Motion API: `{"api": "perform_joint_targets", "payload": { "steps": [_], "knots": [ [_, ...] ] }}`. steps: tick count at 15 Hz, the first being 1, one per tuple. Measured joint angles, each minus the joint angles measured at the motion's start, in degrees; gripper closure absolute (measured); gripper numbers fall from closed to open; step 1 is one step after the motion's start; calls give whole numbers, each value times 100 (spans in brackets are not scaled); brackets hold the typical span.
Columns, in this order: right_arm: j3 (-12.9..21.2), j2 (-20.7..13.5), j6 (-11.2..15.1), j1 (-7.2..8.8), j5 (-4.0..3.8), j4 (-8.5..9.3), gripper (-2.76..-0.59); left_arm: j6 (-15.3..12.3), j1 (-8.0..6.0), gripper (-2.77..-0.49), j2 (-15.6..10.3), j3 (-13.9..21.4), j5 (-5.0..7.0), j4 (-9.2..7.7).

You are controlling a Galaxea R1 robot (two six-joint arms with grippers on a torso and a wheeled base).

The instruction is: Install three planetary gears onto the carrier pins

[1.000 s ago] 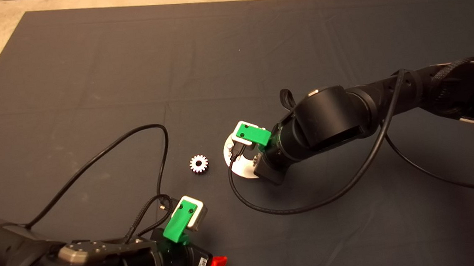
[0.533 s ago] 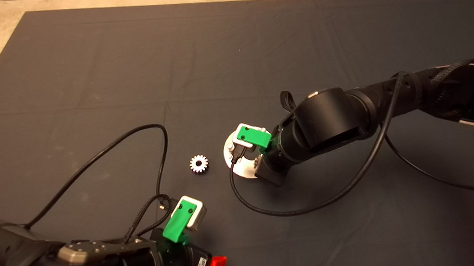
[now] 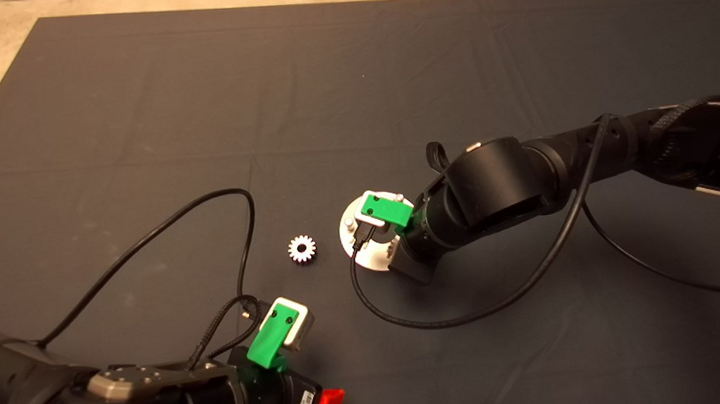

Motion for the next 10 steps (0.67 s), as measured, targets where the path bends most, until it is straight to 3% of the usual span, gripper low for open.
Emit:
{"api": "perform_joint_targets", "payload": {
  "steps": [10],
  "knots": [
    [-57,0,-112,10,28,22,-92,0,0,-236,-2,0,0,0]
  ]
}}
